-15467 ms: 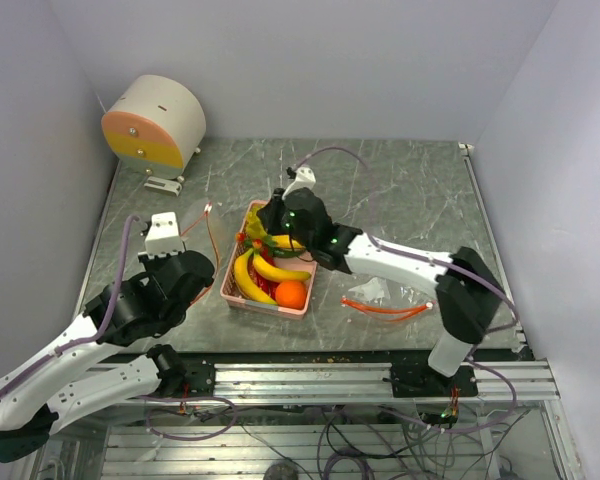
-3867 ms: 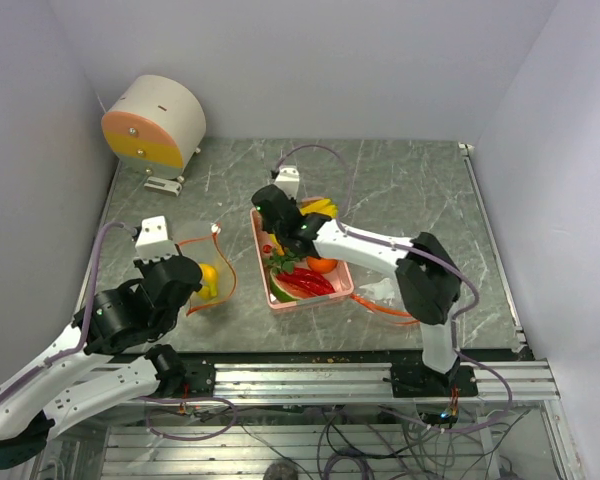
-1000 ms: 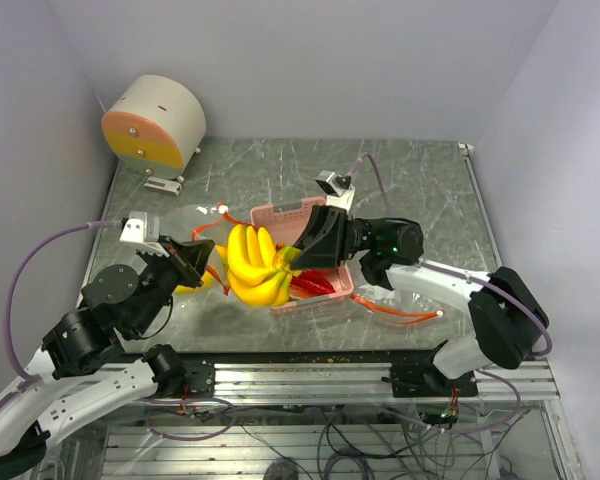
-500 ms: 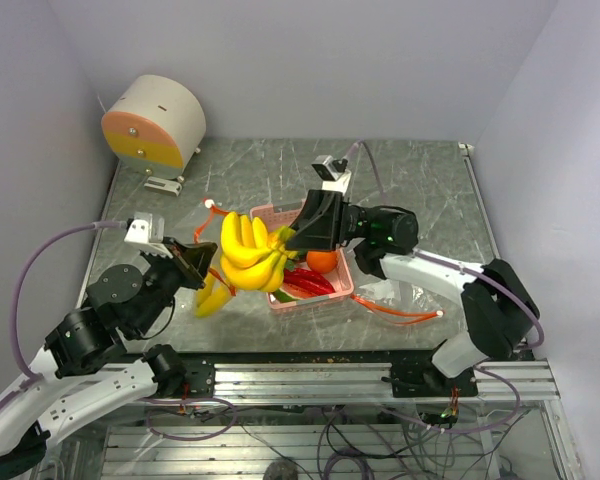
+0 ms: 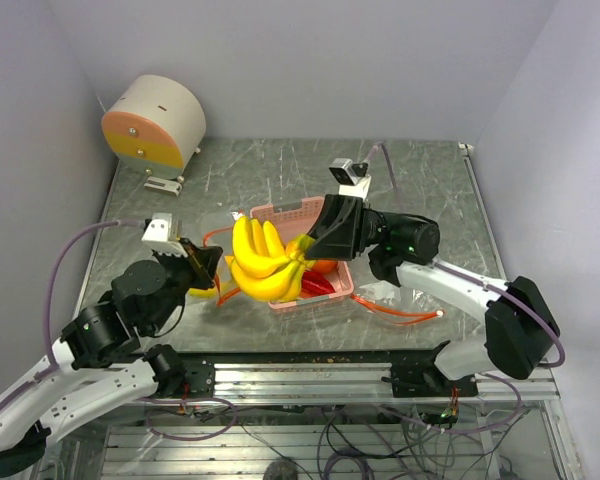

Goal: Place the food in the zip-top bag and seal the zipper
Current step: Place the fake fruit in the zipper food storage bag.

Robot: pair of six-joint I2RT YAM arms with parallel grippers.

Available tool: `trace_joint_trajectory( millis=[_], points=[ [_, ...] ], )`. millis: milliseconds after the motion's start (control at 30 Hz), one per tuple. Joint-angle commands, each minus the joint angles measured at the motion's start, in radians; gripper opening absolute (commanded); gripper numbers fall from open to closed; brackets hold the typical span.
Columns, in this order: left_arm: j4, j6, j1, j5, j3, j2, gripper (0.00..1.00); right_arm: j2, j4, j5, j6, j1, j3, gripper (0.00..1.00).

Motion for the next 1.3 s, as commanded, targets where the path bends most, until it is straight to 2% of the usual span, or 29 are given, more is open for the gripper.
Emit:
trace_joint_trajectory(
  millis=[0,200,367,567,833,1033,1267],
  points=[
    [0.04,0.011,0.003,-0.001,0.033,0.051,0.07,-0.053,0.306,0.007,-0.03,-0.006,-0.027,0.0],
    [0.019,-0.012,0.002,0.042,0.059,0.082,0.07,-0.078,0.306,-0.008,-0.108,-0.002,-0.037,0.0],
    [0.0,-0.063,0.003,0.093,0.083,0.055,0.07,-0.03,0.307,-0.009,-0.139,-0.001,-0.045,0.0],
    [-0.022,-0.078,0.003,0.081,0.095,0.015,0.07,-0.016,0.307,-0.039,-0.189,0.019,-0.074,0.0],
    [-0.025,-0.087,0.002,0.124,0.119,0.035,0.07,0.086,0.307,-0.045,-0.186,0.03,-0.055,0.0],
    [-0.055,-0.086,0.003,0.063,0.095,0.023,0.07,0.01,0.306,-0.135,-0.256,0.093,-0.036,0.0],
    [-0.075,-0.077,0.002,0.031,0.089,0.056,0.07,-0.063,0.306,-0.189,-0.263,0.134,-0.013,0.0]
  ],
)
